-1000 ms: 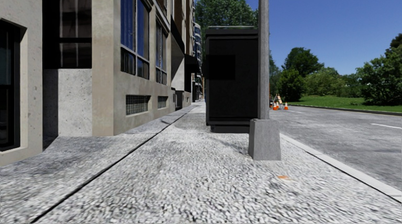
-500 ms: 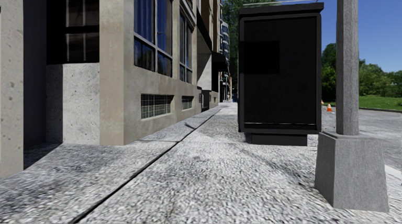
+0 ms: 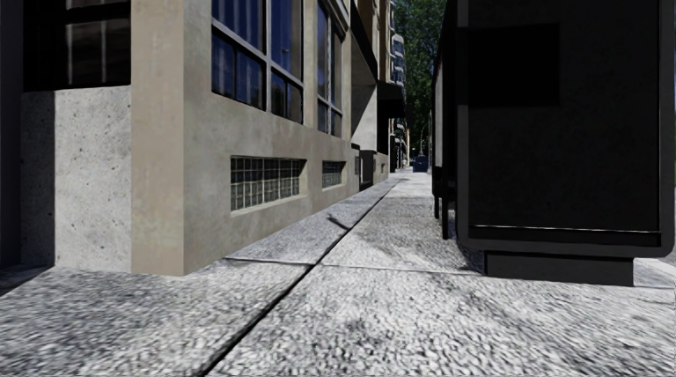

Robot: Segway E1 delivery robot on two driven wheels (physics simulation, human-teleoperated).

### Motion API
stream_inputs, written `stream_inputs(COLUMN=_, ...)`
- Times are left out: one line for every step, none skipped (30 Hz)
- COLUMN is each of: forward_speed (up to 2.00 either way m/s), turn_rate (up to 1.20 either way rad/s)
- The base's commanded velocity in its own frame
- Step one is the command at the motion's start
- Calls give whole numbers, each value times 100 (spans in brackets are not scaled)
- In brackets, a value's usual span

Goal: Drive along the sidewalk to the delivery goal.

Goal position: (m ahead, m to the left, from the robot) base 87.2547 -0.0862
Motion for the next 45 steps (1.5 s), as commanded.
stream_inputs(forward_speed=200, turn_rate=0)
stream_inputs(forward_speed=200, turn_rate=0)
stream_inputs(forward_speed=200, turn_rate=0)
stream_inputs(forward_speed=200, turn_rate=0)
stream_inputs(forward_speed=200, turn_rate=0)
stream_inputs(forward_speed=200, turn_rate=0)
stream_inputs(forward_speed=200, turn_rate=0)
stream_inputs(forward_speed=200, turn_rate=0)
stream_inputs(forward_speed=200, turn_rate=0)
stream_inputs(forward_speed=200, turn_rate=0)
stream_inputs(forward_speed=200, turn_rate=0)
stream_inputs(forward_speed=200, turn_rate=-1)
stream_inputs(forward_speed=200, turn_rate=-2)
stream_inputs(forward_speed=200, turn_rate=-2)
stream_inputs(forward_speed=200, turn_rate=-10)
stream_inputs(forward_speed=200, turn_rate=-20)
stream_inputs(forward_speed=200, turn_rate=-24)
stream_inputs(forward_speed=200, turn_rate=-26)
stream_inputs(forward_speed=200, turn_rate=-26)
stream_inputs(forward_speed=200, turn_rate=-26)
stream_inputs(forward_speed=200, turn_rate=-27)
stream_inputs(forward_speed=200, turn_rate=-27)
stream_inputs(forward_speed=200, turn_rate=-27)
stream_inputs(forward_speed=200, turn_rate=-27)
stream_inputs(forward_speed=200, turn_rate=-27)
stream_inputs(forward_speed=200, turn_rate=-27)
stream_inputs(forward_speed=200, turn_rate=-27)
stream_inputs(forward_speed=200, turn_rate=-27)
stream_inputs(forward_speed=200, turn_rate=-27)
stream_inputs(forward_speed=200, turn_rate=-27)
stream_inputs(forward_speed=200, turn_rate=-27)
stream_inputs(forward_speed=200, turn_rate=-27)
stream_inputs(forward_speed=200, turn_rate=-27)
stream_inputs(forward_speed=200, turn_rate=-27)
stream_inputs(forward_speed=200, turn_rate=-27)
stream_inputs(forward_speed=200, turn_rate=-27)
stream_inputs(forward_speed=200, turn_rate=-27)
stream_inputs(forward_speed=200, turn_rate=-27)
stream_inputs(forward_speed=200, turn_rate=-27)
stream_inputs(forward_speed=200, turn_rate=-27)
stream_inputs(forward_speed=200, turn_rate=-27)
stream_inputs(forward_speed=200, turn_rate=-27)
stream_inputs(forward_speed=200, turn_rate=-27)
stream_inputs(forward_speed=200, turn_rate=-27)
stream_inputs(forward_speed=200, turn_rate=-27)
